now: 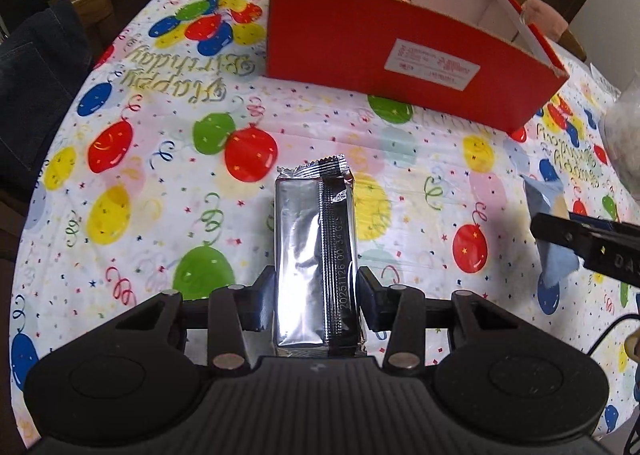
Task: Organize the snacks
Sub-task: 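Carry both snacks into the red box and open both tools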
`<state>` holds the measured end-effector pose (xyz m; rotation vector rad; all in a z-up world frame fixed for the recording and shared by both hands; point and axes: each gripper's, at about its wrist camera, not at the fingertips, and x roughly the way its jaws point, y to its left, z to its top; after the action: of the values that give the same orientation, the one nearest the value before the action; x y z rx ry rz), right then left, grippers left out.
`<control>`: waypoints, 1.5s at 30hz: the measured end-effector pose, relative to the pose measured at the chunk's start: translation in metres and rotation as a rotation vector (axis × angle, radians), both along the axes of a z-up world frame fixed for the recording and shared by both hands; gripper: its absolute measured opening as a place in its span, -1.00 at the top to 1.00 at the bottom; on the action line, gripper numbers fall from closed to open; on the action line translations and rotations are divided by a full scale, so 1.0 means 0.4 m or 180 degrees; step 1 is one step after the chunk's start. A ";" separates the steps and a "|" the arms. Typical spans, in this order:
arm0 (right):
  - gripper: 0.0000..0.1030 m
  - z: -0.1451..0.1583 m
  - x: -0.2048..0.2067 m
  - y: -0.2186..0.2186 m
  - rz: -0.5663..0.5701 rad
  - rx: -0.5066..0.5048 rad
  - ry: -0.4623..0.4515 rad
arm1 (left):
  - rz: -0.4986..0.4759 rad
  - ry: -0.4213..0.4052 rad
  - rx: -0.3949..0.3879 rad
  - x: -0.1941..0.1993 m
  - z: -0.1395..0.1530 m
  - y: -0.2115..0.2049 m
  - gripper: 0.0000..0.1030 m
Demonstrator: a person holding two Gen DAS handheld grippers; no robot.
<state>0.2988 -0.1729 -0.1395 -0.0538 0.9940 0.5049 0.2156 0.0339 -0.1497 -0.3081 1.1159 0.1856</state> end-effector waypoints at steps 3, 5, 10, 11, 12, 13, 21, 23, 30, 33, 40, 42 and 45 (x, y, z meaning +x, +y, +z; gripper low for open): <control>0.09 0.022 -0.012 -0.004 -0.0026 0.0008 -0.0059 | -0.0007 -0.0097 0.0036 -0.006 0.024 0.005 0.18; 0.09 0.040 -0.018 -0.005 -0.0033 0.0029 -0.0103 | -0.0019 -0.0169 0.0052 -0.007 0.043 0.007 0.18; 0.09 0.098 -0.021 -0.001 -0.0035 0.0126 -0.0259 | -0.0024 -0.0351 0.0080 0.000 0.099 0.014 0.18; 0.09 0.111 -0.021 0.002 -0.0027 0.0144 -0.0296 | -0.0023 -0.0392 0.0084 0.003 0.111 0.017 0.18; 0.09 0.123 -0.021 0.005 -0.0018 0.0163 -0.0333 | -0.0021 -0.0437 0.0087 0.006 0.124 0.019 0.18; 0.09 0.136 -0.019 0.007 -0.0005 0.0181 -0.0367 | -0.0021 -0.0477 0.0091 0.010 0.135 0.022 0.18; 0.09 0.217 0.011 0.033 0.0075 0.0270 -0.0624 | -0.0059 -0.0785 0.0188 0.050 0.225 0.035 0.18; 0.09 0.233 0.026 0.039 0.0089 0.0282 -0.0668 | -0.0073 -0.0837 0.0216 0.063 0.244 0.038 0.18; 0.09 0.279 0.089 0.061 0.0133 0.0297 -0.0802 | -0.0104 -0.0969 0.0318 0.121 0.296 0.048 0.18; 0.09 0.289 0.123 0.072 0.0151 0.0288 -0.0825 | -0.0118 -0.0986 0.0353 0.155 0.311 0.054 0.18; 0.09 0.294 0.204 0.096 0.0151 0.0252 -0.0794 | -0.0144 -0.0971 0.0454 0.240 0.327 0.067 0.18; 0.09 0.293 0.226 0.099 0.0141 0.0246 -0.0764 | -0.0181 -0.0965 0.0503 0.268 0.330 0.066 0.18; 0.09 0.290 0.264 0.106 0.0130 0.0215 -0.0737 | -0.0200 -0.0944 0.0522 0.307 0.331 0.070 0.18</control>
<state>0.4046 -0.1305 -0.0236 -0.0707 0.7500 0.5560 0.3384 0.0619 -0.0175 -0.1477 0.8100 0.1685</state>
